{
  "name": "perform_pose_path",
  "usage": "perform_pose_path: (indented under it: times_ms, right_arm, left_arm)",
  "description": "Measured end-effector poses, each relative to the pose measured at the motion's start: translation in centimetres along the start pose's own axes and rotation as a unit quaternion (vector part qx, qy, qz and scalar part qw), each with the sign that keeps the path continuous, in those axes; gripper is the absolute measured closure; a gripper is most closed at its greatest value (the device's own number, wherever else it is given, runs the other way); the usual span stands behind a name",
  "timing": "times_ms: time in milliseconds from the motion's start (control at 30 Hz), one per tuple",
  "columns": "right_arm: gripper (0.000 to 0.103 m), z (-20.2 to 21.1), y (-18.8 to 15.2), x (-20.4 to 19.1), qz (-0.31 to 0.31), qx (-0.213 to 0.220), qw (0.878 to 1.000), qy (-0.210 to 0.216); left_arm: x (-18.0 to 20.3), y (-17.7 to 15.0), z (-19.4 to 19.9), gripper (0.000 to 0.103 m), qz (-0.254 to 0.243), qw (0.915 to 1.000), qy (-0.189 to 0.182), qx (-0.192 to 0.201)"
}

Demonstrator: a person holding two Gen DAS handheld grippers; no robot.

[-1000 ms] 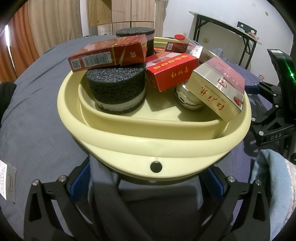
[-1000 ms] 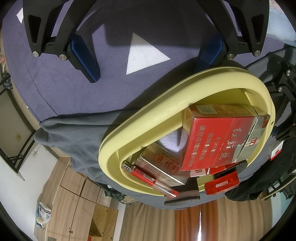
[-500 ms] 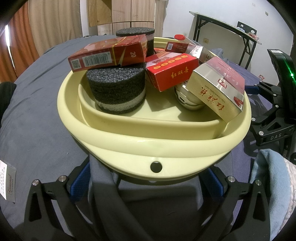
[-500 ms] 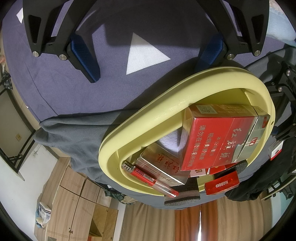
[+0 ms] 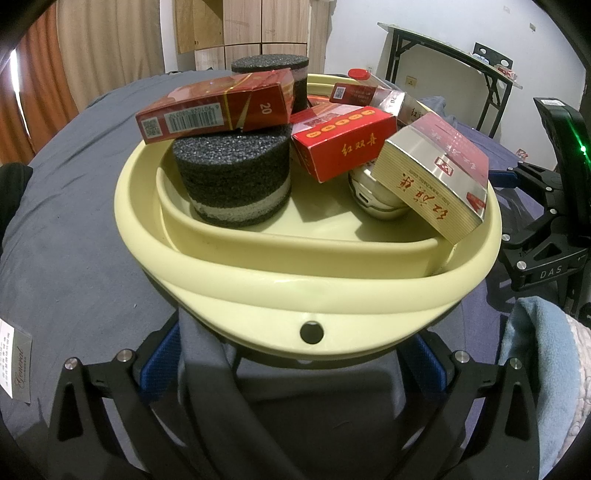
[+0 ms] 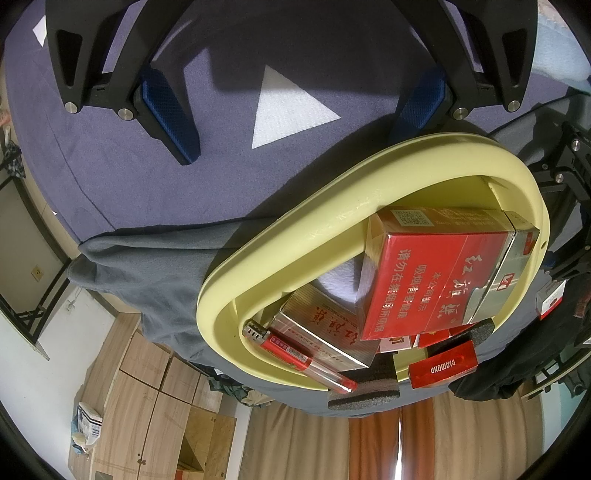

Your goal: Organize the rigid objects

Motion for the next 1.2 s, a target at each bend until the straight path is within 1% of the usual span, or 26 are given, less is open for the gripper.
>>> perform_pose_path:
  times_ms: [133, 467, 1200]
  right_arm:
    - [0.000, 0.03, 0.01, 0.03, 0.000, 0.000, 1.000, 0.000]
    - [0.000, 0.02, 0.02, 0.01, 0.000, 0.000, 1.000, 0.000]
    - [0.000, 0.01, 0.01, -0.03, 0.000, 0.000, 1.000, 0.000]
  left_arm:
    - [0.02, -0.07, -0.03, 0.000, -0.003, 1.0000, 0.004, 0.000]
    - [0.18, 0.01, -0.27, 0.000, 0.002, 1.0000, -0.002, 0.001]
    - [-0.39, -0.09, -0.08, 0.000, 0.001, 1.0000, -0.001, 0.001]
Point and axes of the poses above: each gripper's, at about its wrist camera, not at the fingertips, and z roughly against the way its jaws point, x to its right, y to its top, the point moved 6 cm from there along -z, roughly the way its jaws point, and after that the axes turned 6 degrees about -z, right-handed, at the moved point
